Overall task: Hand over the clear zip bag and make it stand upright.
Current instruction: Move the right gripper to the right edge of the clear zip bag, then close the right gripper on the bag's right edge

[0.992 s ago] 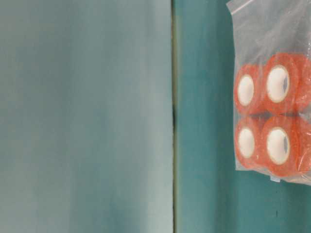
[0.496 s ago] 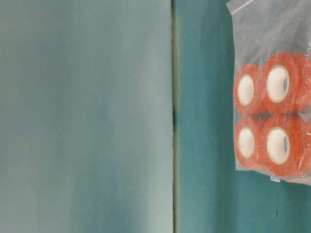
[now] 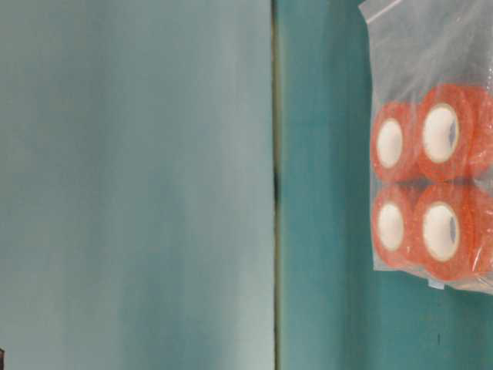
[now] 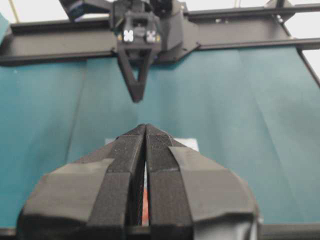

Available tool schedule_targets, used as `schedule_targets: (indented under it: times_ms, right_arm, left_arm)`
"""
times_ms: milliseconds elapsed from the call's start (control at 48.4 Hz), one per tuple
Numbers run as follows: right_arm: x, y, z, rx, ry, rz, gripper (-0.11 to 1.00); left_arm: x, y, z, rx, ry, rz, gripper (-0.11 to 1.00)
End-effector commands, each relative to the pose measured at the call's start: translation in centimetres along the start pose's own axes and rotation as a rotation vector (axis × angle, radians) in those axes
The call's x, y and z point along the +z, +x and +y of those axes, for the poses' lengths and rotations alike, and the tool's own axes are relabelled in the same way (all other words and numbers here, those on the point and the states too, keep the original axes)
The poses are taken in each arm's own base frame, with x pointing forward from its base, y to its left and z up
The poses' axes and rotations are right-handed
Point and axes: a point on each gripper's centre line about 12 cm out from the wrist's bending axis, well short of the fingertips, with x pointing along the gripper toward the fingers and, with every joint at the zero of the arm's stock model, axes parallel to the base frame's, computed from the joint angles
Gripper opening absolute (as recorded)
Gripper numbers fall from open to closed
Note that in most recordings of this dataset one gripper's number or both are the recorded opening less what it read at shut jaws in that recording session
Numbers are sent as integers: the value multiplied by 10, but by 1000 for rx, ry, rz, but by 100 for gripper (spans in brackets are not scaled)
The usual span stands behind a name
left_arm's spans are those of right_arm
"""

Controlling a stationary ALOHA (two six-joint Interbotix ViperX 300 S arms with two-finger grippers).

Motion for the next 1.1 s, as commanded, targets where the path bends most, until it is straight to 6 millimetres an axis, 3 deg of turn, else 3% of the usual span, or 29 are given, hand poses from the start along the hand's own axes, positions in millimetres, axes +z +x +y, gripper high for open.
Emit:
schedule_targets:
  times_ms: [0,475,1075]
  right_arm:
    - [-2,7,4,10,18,-3,92]
    - [-20,43,2,31,47,-21,92]
    - [-20,81,17,30,43,-46,92]
  left_arm:
    - [11,1,2,7,1,-30,-1]
    - [3,-3,14,48,-9,18,-1]
    - [1,-5,17,60,-12,40,-1]
